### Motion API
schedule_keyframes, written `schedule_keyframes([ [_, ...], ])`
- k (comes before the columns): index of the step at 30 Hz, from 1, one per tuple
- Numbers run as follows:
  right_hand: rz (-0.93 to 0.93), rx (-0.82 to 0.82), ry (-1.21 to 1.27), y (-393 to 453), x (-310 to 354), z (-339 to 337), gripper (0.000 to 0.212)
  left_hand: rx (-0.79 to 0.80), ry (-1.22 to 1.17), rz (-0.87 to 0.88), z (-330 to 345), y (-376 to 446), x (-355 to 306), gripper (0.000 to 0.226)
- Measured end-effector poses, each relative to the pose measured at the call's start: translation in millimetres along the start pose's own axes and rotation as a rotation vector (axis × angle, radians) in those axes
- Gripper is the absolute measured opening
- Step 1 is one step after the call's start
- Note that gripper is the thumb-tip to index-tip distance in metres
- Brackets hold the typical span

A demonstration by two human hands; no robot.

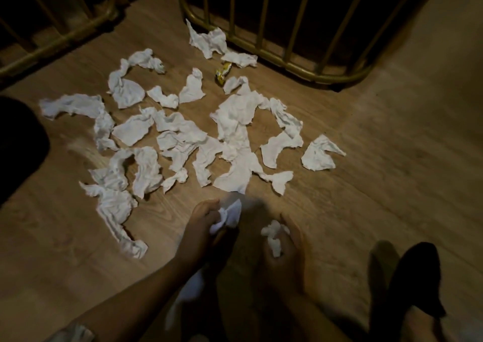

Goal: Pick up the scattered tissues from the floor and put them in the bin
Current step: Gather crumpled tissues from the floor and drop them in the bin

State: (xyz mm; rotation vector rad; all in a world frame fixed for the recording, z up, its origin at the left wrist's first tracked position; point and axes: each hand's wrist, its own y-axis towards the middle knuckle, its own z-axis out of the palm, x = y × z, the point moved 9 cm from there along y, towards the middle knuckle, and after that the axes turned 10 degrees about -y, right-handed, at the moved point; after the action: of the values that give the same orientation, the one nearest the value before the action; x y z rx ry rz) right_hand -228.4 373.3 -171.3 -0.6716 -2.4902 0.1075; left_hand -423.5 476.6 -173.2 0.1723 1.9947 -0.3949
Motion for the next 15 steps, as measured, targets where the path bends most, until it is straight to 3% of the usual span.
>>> schedule_keyframes([
  [2,0.049,-0.080,0.132,17.4,10.0,-19.3,0.053,-0.038,0.072,0.105,-12.7,3.1,-19.8,0.015],
  [5,-0.014,-0.279,0.230,49.5,35.5,-61.7,0.034,-0.160,0.069,0.263,-29.6,17.5,-51.4,0.005],
  [7,0.023,-0.253,0.292,77.0,43.8,-71.7,0.041,-0.174,0.086,0.258,-27.0,35.9,-63.3,0.023],
  [10,-0.069,-0.205,0.176,112.7,60.1,-68.9,0.051,-0.021,0.142,0.261,-2.8,67.5,-81.5,0.047],
  [12,-0.117,-0.071,0.077,124.4,64.5,-50.6,0.056,0.103,0.284,0.288,20.4,83.2,-86.0,0.057],
  [14,-0.181,0.054,-0.003,118.6,61.8,-28.6,0.051,0.190,0.454,0.270,40.2,88.4,-78.1,0.071],
  [15,-0.258,0.040,-0.056,108.7,64.4,-24.4,0.047,0.208,0.462,0.235,44.4,86.9,-70.7,0.073],
])
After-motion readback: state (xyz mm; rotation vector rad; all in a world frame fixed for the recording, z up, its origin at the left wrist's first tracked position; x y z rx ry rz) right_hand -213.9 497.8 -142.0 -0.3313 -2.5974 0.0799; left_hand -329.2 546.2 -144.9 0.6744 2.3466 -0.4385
